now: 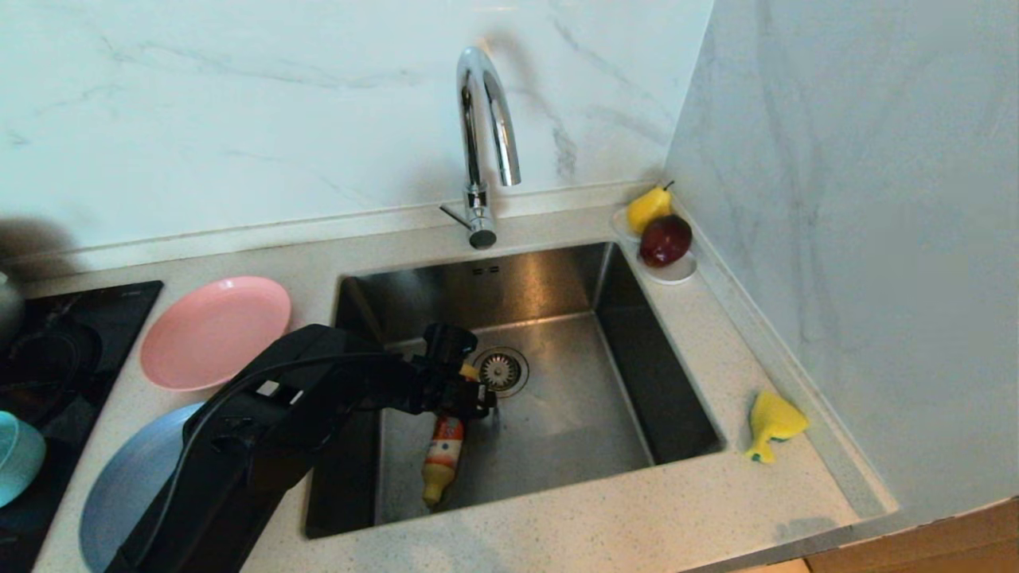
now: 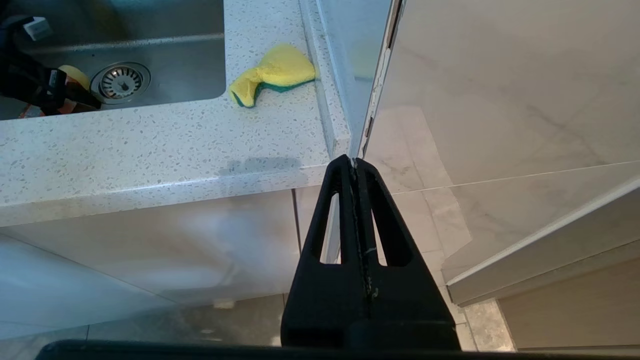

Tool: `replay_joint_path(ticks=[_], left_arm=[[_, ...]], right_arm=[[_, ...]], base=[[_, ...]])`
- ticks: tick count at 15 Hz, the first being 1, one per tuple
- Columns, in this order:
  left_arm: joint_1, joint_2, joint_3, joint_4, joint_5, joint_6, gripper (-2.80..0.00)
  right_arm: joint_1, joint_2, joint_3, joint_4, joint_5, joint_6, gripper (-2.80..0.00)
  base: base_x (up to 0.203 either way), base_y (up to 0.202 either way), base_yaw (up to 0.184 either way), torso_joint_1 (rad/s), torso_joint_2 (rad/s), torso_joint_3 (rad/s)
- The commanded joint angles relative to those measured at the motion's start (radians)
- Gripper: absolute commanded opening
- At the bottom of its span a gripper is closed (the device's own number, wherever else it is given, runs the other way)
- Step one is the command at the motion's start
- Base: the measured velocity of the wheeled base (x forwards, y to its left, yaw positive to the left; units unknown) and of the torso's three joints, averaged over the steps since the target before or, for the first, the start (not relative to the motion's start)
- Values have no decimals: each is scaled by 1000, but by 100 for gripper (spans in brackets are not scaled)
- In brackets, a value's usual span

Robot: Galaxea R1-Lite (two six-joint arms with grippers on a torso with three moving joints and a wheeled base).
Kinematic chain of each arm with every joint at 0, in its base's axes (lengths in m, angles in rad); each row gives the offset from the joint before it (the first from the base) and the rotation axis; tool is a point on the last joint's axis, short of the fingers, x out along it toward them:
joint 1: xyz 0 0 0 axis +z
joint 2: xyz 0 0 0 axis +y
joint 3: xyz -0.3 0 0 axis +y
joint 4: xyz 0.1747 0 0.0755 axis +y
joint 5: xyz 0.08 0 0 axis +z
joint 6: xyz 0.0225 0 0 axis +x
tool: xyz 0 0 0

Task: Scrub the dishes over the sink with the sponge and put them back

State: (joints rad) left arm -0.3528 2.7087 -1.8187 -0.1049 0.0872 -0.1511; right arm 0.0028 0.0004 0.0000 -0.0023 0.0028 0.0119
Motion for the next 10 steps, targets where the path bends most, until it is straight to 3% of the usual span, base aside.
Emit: replay_joint_path(ticks=[1, 10], left_arm=[[6, 21, -21, 1, 2, 4, 0], [6, 31, -13, 49, 10, 53, 0]], right_arm=[[0, 0, 0, -1, 0, 0, -280], [0, 0, 0, -1, 0, 0, -280]], base=[[0, 0, 0, 0, 0, 0], [0, 0, 0, 0, 0, 0]])
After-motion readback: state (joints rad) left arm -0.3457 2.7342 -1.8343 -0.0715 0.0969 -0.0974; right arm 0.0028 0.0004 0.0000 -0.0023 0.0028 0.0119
